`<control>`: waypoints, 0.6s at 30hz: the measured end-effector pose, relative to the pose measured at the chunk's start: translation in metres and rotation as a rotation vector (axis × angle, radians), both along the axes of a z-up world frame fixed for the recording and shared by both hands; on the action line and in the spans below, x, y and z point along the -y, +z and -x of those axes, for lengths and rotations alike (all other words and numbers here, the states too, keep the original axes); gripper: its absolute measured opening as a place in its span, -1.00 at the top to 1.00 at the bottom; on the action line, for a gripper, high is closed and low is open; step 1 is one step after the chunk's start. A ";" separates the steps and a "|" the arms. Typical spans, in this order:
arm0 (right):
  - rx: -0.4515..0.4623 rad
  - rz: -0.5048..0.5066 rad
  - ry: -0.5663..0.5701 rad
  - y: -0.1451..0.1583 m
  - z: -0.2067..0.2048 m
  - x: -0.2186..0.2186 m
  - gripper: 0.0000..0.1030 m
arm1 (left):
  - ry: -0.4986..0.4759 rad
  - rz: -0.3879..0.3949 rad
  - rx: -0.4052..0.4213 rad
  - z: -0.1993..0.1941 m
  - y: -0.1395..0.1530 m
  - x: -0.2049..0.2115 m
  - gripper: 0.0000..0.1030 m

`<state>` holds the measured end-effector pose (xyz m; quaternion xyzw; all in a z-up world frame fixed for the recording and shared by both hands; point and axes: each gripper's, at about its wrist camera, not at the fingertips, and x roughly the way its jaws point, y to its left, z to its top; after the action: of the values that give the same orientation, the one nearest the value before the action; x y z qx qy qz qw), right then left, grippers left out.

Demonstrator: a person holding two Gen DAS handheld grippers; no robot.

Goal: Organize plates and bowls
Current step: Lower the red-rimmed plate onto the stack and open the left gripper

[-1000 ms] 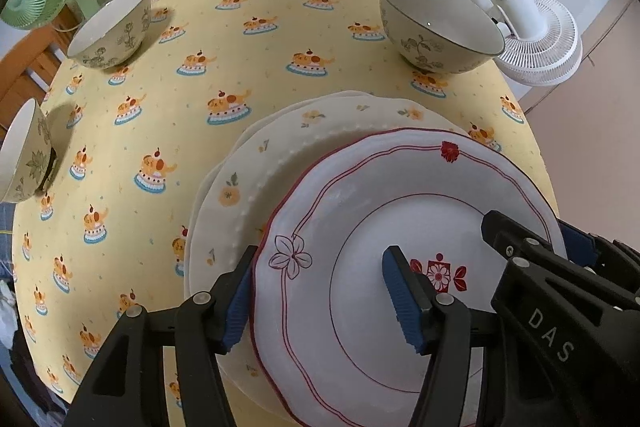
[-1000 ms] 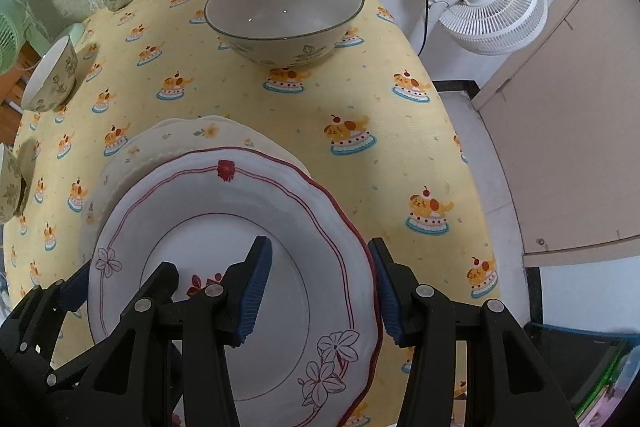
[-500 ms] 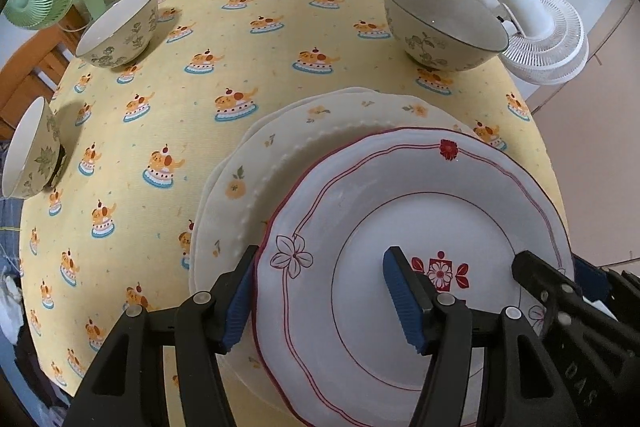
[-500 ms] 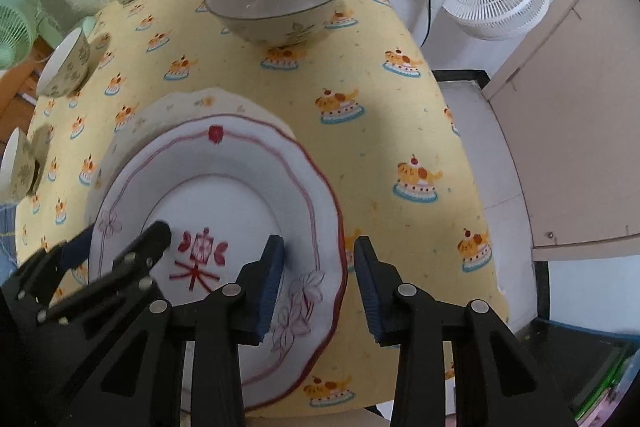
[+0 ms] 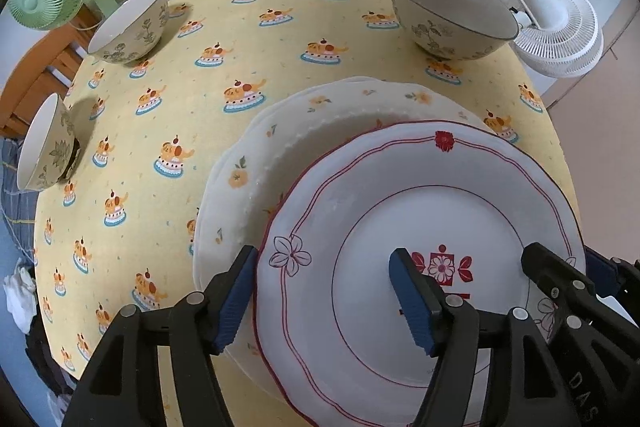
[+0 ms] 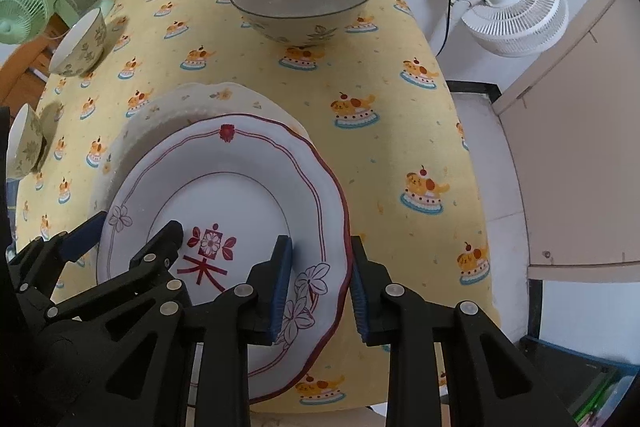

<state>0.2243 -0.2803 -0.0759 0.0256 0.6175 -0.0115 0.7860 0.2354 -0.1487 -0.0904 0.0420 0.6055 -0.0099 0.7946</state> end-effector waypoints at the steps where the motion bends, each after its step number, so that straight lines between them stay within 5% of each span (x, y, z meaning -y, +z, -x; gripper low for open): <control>1: 0.000 0.003 0.005 0.000 0.000 -0.001 0.43 | 0.002 -0.006 0.001 0.000 0.001 0.000 -0.35; 3: 0.021 0.023 0.033 0.004 -0.003 -0.005 0.46 | -0.001 -0.043 0.023 0.002 0.005 0.003 -0.49; 18: 0.045 0.026 0.080 0.000 -0.025 -0.015 0.42 | 0.080 -0.007 0.018 0.004 0.007 -0.020 -0.50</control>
<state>0.2492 -0.2655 -0.0760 -0.0089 0.6001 0.0125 0.7997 0.2318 -0.1288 -0.0837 0.0207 0.5995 0.0243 0.7998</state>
